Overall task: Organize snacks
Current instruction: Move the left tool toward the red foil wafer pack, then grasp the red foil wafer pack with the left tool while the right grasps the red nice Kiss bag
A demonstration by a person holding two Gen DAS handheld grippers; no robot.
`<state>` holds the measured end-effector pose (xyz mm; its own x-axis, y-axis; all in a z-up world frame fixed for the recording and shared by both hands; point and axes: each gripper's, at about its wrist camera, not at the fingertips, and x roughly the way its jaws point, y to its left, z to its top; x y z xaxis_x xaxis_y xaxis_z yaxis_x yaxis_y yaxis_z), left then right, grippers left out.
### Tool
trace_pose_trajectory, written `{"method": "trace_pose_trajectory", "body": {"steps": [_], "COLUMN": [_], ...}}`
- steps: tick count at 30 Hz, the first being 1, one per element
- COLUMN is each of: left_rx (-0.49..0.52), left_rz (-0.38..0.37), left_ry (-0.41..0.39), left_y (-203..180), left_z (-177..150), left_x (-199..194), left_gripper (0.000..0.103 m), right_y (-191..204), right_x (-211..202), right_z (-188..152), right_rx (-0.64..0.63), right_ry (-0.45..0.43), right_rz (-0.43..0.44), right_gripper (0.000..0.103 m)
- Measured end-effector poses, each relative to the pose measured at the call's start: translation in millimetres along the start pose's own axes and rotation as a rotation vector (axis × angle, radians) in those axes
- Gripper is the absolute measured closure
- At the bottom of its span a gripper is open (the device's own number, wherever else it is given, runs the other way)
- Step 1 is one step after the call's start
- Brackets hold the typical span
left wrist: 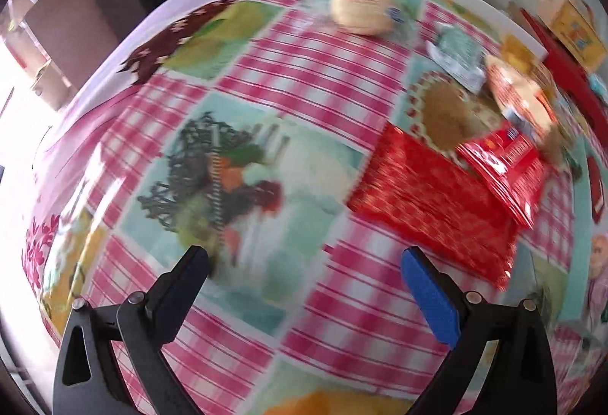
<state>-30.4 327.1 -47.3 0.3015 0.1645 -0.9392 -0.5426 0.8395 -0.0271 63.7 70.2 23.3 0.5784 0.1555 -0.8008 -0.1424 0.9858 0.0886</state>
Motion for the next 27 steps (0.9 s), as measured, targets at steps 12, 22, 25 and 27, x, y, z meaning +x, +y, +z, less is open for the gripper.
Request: {"method": "trace_pose_trajectory", "body": {"steps": [12,22,25,27], "left_rx": [-0.013,-0.051,-0.059,-0.065], "left_rz": [0.023,0.039,0.044,0.035], "left_ry": [-0.076,-0.077,-0.076,-0.076], "left_y": [-22.5,-40.5,-34.1,-21.5], "left_z": [57.3,90.2,82.7,81.4], "left_x": [12.0,19.0,16.8,13.9], "left_gripper": [0.002,0.002,0.002,0.002], "right_y": [-7.6,-10.4,-10.2,-10.3], "right_x": [11.5,15.7,16.9,17.6], "right_z": [-1.0,-1.1,-1.6,-2.1], "right_rx": [0.021,0.022,0.021,0.02], "right_ry": [0.015,0.016,0.019,0.021], "right_rz": [0.002,-0.005,-0.007,-0.009], "right_gripper": [0.0,0.0,0.0,0.0]}}
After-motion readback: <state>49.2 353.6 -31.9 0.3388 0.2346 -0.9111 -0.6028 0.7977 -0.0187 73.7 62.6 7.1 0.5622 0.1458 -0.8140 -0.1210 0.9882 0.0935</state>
